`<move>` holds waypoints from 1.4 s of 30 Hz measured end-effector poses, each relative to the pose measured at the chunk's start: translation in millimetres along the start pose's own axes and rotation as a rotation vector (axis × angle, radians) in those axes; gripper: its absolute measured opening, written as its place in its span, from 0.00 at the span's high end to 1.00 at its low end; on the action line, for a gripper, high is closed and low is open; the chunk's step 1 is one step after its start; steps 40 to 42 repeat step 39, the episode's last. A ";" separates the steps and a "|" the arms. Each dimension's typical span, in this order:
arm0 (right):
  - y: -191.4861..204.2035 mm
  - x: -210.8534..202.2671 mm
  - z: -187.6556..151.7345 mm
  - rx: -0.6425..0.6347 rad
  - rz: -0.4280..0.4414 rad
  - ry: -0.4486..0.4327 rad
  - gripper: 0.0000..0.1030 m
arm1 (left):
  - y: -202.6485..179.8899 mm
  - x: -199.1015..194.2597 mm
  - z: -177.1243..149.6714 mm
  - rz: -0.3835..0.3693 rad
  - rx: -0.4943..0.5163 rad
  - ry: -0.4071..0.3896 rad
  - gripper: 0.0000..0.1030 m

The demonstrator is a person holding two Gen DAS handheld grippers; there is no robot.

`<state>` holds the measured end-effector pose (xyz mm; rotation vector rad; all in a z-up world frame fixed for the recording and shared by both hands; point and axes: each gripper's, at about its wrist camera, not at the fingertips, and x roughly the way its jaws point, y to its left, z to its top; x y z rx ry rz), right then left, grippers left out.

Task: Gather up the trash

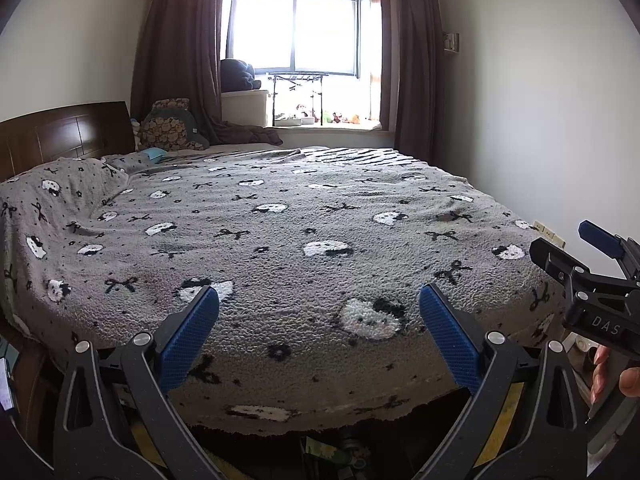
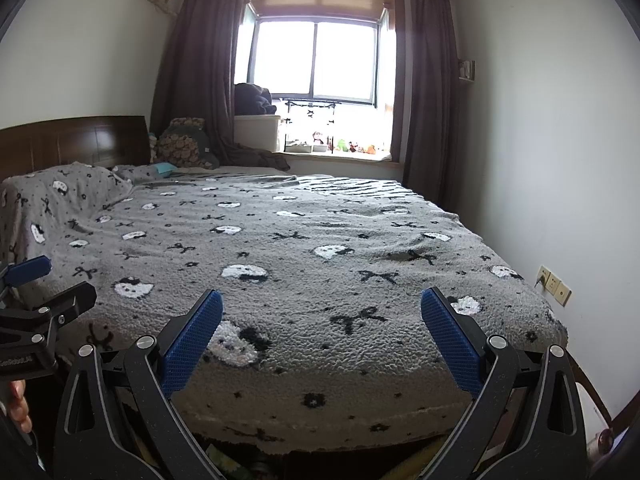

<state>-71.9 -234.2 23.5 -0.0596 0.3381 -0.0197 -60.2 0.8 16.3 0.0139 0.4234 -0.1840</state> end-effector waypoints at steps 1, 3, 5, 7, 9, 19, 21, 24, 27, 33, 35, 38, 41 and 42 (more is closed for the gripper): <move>-0.1 0.1 0.0 0.000 0.000 0.000 0.03 | 0.0 -0.1 -0.7 0.000 -0.002 0.000 0.08; -0.1 0.1 0.0 0.000 -0.001 0.000 0.03 | 0.0 -0.1 -1.7 0.000 -0.003 -0.001 0.08; -0.4 0.2 0.0 0.000 0.000 0.000 0.03 | 0.1 -0.2 -1.8 0.001 -0.002 0.000 0.08; -0.3 -1.3 -0.8 0.003 -0.004 0.001 0.03 | 0.4 -0.2 -1.7 0.000 -0.004 -0.001 0.08; -0.1 -2.2 -1.2 0.007 -0.007 0.002 0.03 | 1.7 -0.9 -2.3 0.001 -0.014 -0.003 0.08; -0.2 -3.3 -1.6 0.011 -0.006 0.006 0.03 | 0.4 -2.8 -3.0 0.031 -0.015 -0.018 0.08; -0.6 -2.5 -1.8 0.012 -0.006 0.007 0.03 | -0.8 -3.3 -2.6 0.029 -0.014 -0.021 0.08; -0.7 -2.4 -2.1 0.014 -0.007 0.009 0.03 | -1.7 -3.8 -2.4 0.031 -0.011 -0.028 0.08; -0.5 -2.0 -2.1 0.015 -0.009 0.010 0.03 | -2.0 -4.3 -2.2 0.033 -0.005 -0.030 0.08; -0.6 -2.0 -2.1 0.015 -0.009 0.011 0.03 | -1.2 -2.2 -1.5 0.043 -0.010 -0.011 0.08; -0.7 -2.1 -2.2 0.014 -0.010 0.010 0.03 | 0.1 -0.6 -1.1 0.054 -0.012 -0.002 0.08; -0.8 -1.9 -2.3 0.014 -0.011 0.010 0.03 | 1.8 1.9 -0.5 0.061 -0.023 0.011 0.08; -0.8 -1.8 -2.3 0.014 -0.010 0.010 0.03 | 1.9 1.7 -0.6 0.065 -0.024 0.011 0.08; -0.8 -1.8 -2.3 0.014 -0.010 0.010 0.03 | 1.9 1.7 -0.6 0.065 -0.024 0.011 0.08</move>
